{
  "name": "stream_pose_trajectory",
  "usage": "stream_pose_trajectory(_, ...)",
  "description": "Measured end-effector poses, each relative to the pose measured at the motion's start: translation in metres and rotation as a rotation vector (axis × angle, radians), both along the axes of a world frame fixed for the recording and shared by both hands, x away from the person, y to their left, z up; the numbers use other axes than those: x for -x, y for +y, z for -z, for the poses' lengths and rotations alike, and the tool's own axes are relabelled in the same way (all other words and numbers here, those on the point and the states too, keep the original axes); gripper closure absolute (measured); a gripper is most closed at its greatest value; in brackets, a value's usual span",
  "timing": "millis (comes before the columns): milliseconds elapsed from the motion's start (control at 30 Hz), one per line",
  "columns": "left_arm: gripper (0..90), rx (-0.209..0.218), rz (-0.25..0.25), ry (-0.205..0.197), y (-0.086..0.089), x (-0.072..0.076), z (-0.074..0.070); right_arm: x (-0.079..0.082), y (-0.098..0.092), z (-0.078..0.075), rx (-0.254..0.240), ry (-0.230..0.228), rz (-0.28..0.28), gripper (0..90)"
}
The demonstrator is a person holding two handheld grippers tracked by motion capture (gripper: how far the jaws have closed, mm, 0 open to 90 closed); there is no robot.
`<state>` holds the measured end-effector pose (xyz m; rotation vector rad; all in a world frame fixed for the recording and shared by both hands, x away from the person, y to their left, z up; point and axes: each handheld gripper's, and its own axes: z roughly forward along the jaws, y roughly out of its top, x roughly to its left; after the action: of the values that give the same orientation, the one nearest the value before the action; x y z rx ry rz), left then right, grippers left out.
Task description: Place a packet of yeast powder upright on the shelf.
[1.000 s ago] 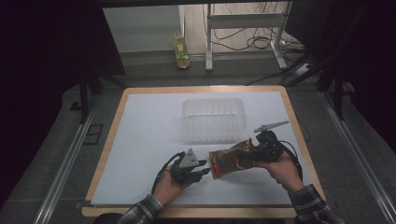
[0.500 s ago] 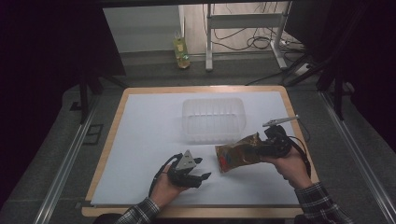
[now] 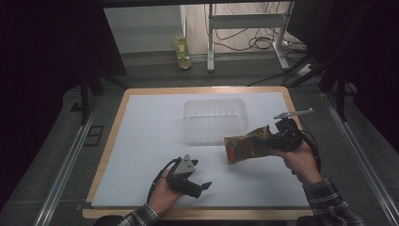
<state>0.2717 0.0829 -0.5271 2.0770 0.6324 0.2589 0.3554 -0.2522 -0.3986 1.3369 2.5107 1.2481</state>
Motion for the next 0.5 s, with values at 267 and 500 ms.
stream_pose_trajectory(267,3.4,-0.006,-0.013,-0.003,0.000,0.001,0.001,-0.007,-0.005,-0.010,-0.010,-0.009,0.032,68.7)
stream_pose_trajectory(500,2.2,0.015,0.003,-0.015,0.001,0.002,0.000,-0.016,-0.006,-0.020,-0.011,-0.027,0.061,68.8)
